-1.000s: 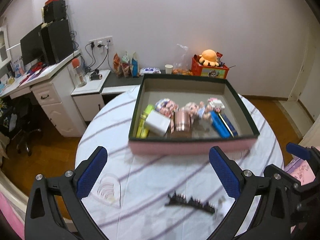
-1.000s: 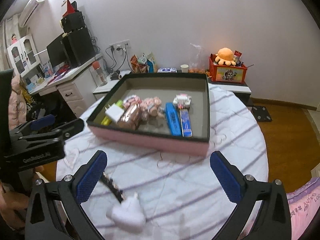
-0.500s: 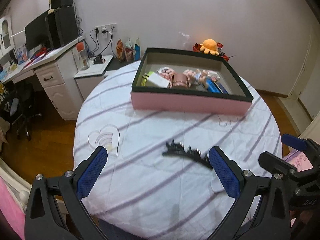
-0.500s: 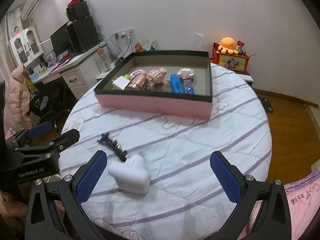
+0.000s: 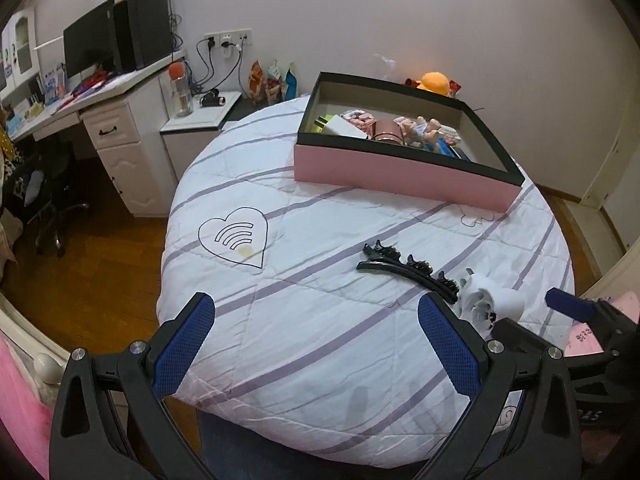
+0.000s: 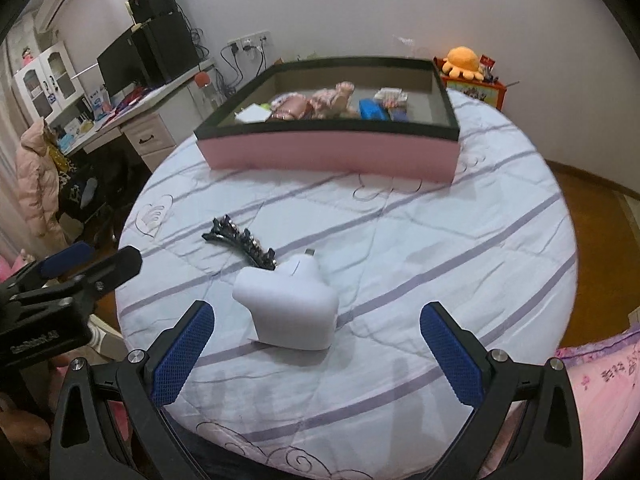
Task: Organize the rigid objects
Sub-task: 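Withdraw the left tool while moving the right tool to the white plug, then grasp the white plug with the right tool and lift it, then carry the white plug with the right tool into the box and release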
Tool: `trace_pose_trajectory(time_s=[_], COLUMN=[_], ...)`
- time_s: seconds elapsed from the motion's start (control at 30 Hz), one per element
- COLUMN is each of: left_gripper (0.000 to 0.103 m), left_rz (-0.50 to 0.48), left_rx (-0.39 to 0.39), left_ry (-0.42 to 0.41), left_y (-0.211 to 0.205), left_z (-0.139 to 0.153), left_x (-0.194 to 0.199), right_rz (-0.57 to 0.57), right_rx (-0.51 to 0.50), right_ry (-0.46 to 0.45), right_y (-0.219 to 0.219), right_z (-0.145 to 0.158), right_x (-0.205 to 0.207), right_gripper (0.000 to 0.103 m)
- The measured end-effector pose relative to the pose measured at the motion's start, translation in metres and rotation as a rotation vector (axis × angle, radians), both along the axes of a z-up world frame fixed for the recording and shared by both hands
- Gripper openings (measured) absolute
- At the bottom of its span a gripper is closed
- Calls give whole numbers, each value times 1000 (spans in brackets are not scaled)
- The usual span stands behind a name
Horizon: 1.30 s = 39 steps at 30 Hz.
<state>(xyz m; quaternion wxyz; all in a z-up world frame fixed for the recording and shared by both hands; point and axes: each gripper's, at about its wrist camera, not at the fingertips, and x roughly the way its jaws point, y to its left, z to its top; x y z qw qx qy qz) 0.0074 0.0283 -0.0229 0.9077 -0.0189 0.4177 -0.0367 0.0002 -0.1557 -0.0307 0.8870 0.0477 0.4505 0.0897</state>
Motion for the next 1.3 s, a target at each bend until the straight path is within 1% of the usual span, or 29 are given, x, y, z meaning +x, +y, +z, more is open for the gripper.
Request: trace_pose_trajectory(time_s=[0.2,0.23,0.3,0.33,0.37,0.4,0.43,0.5,0.57,0.9,1.13,1.3], left_gripper=[103,103,103,103,103,103,103,103,103,103,103,103], left_rz=[0,0,-4,-5,-6,-7,-8,-11,-13,-8,-11,-18], left_rx=[-4,-3,-4,-4,-3,-4,-5,-3,-1,0,-3,-12], left_ry=[18,22,29,31,32,33,34,36,39,38,33,13], left_y=[0,0,0,-1,-2,-3,-3,-4,-6,-7,-10,-14], left_z=[-7,-8,-10,-10,-11,-11,-11,-12,-13,-13,-10,-1], left_x=[4,5,7,8,8,9,10,10,11,16,28,44], right_rz=[-11,-15,-19,-17,-15,-11,-7,9,22,33,32,30], right_rx=[-11,-14,-21,-21,-23,-29,-33,-34,-32,-13,-1,17], right_ry=[30,34,43,47,50,54,57,58,57,40,16,-12], right_y=[4,4,4,4,5,5,6,8,10,7,1,-8], right_z=[-14,-17,-19,-20,-21,-23,-25,-25,-25,-16,-2,14], right_x=[9,10,12,12,13,13,13,13,13,13,17,26], right_gripper=[103,101,86,82,72,67,65,52,46,45,45,45])
